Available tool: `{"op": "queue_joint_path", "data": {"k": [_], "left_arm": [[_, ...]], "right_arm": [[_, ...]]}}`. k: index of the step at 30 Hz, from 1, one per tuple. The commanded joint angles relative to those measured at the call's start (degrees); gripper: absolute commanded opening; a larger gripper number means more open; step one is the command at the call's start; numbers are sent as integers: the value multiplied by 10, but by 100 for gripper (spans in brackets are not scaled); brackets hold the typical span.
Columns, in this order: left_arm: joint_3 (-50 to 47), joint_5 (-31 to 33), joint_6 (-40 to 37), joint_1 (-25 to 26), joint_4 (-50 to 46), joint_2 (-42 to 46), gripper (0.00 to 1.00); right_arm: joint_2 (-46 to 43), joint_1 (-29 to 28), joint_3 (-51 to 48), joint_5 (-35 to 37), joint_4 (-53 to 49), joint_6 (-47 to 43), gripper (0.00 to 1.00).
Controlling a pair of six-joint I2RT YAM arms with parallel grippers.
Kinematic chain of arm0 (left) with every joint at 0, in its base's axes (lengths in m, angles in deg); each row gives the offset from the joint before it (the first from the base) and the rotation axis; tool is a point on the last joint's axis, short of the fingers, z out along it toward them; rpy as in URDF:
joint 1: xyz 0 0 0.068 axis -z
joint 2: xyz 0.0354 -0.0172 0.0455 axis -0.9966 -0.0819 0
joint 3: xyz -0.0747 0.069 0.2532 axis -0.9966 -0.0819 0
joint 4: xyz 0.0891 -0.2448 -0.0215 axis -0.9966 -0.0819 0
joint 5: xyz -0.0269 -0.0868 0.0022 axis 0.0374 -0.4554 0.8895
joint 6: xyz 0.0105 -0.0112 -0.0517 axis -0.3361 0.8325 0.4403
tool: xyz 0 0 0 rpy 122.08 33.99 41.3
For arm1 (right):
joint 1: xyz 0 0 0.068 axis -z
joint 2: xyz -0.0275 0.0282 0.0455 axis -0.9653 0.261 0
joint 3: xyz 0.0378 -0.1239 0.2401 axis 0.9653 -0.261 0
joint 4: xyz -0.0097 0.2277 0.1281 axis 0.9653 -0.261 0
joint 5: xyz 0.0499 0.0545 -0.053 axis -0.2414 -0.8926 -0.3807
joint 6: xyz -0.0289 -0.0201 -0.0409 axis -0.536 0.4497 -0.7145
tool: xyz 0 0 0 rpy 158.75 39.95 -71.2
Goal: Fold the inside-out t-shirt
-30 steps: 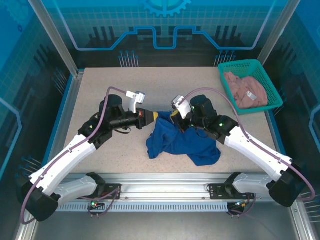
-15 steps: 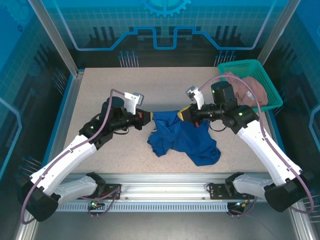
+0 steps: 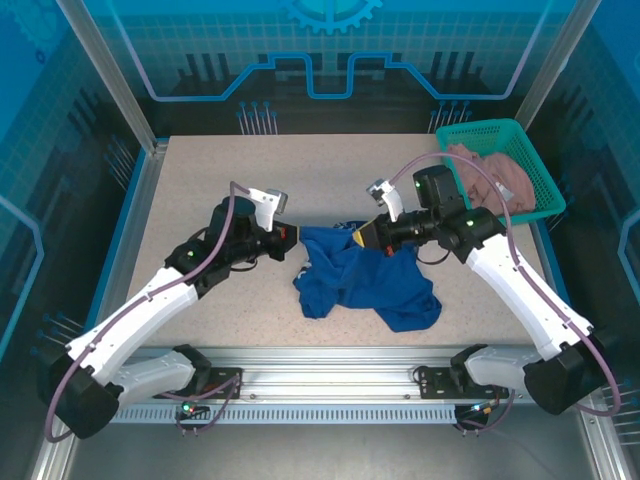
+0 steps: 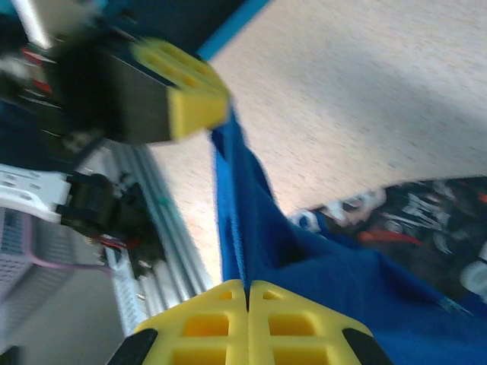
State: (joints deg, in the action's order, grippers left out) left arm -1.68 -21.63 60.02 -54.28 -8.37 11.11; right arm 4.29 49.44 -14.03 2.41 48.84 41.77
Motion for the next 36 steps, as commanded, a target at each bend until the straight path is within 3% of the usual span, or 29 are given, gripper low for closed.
{"op": "queue_joint_path", "data": {"k": [1, 4, 10, 21, 25, 29, 33, 36], "left_arm": [[0, 20, -4, -6, -24, -25, 0], [-1, 25, 1, -6, -13, -37, 0], [9, 88, 13, -6, -41, -40, 22], [-50, -33, 108, -5, 4, 50, 56], [-56, -65, 128, -5, 37, 22, 64], [-26, -79, 124, -4, 43, -32, 60], [-11, -83, 107, -1, 37, -59, 42], [-6, -54, 91, -1, 12, -58, 24]], "right_arm": [[-4, 7, -33, -119, 106, 82, 0], [6, 2, -50, -141, 155, 117, 0], [9, -1, -66, -100, 178, 148, 0], [19, -3, -93, -34, 245, 209, 0], [21, -7, -91, -32, 251, 212, 0], [21, -12, -90, -28, 247, 209, 0], [12, -11, -89, -15, 231, 200, 0], [4, -5, -83, 0, 207, 183, 0]]}}
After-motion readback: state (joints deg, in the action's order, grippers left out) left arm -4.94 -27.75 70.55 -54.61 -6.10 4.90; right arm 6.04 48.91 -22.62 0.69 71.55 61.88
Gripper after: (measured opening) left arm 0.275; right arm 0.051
